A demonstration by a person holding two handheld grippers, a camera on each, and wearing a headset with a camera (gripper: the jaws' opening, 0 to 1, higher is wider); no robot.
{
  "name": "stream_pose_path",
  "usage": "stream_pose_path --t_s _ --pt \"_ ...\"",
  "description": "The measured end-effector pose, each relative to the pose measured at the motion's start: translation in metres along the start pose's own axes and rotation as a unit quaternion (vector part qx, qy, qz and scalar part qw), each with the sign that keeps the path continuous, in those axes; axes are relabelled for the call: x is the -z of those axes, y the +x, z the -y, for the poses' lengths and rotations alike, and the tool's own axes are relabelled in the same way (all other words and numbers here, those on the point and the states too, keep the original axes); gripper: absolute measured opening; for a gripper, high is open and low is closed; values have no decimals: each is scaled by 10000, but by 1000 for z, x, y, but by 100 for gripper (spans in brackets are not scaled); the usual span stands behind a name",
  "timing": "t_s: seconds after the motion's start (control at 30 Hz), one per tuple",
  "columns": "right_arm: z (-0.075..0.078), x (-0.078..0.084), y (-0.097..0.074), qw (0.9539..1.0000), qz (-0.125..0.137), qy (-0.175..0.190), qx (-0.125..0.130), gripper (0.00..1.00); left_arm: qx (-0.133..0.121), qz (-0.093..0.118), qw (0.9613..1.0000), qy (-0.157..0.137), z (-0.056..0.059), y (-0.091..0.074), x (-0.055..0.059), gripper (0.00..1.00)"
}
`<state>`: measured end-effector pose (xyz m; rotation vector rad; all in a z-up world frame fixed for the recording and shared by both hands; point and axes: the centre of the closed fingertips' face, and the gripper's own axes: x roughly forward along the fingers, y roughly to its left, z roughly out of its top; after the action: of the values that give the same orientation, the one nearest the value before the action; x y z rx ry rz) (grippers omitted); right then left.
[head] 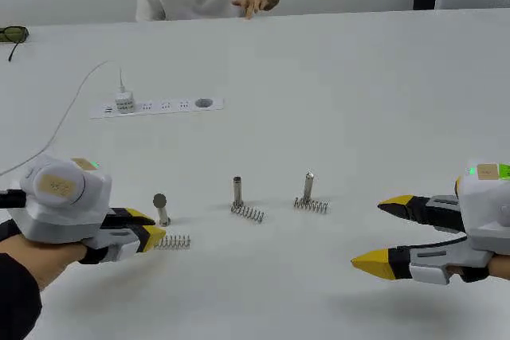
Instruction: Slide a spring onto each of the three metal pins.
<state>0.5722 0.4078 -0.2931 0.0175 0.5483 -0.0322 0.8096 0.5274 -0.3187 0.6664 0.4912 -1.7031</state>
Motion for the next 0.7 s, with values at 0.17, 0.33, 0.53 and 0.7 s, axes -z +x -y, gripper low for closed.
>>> stream_pose_path --t_s 0.17,0.33,0.53,0.7 --pt "0 1 0 10000 -8 2 0 65 225 -120 9994 229 5 1 3 18" --pt "-1 1 0 10000 -18 14 -5 65 424 -294 9978 409 10 5 8 20" --pt "-1 1 0 10000 -25 17 6 65 467 -469 9962 574 12 12 13 21" --pt "-3 0 -1 10000 -14 22 14 65 489 -559 9954 598 13 15 16 21"
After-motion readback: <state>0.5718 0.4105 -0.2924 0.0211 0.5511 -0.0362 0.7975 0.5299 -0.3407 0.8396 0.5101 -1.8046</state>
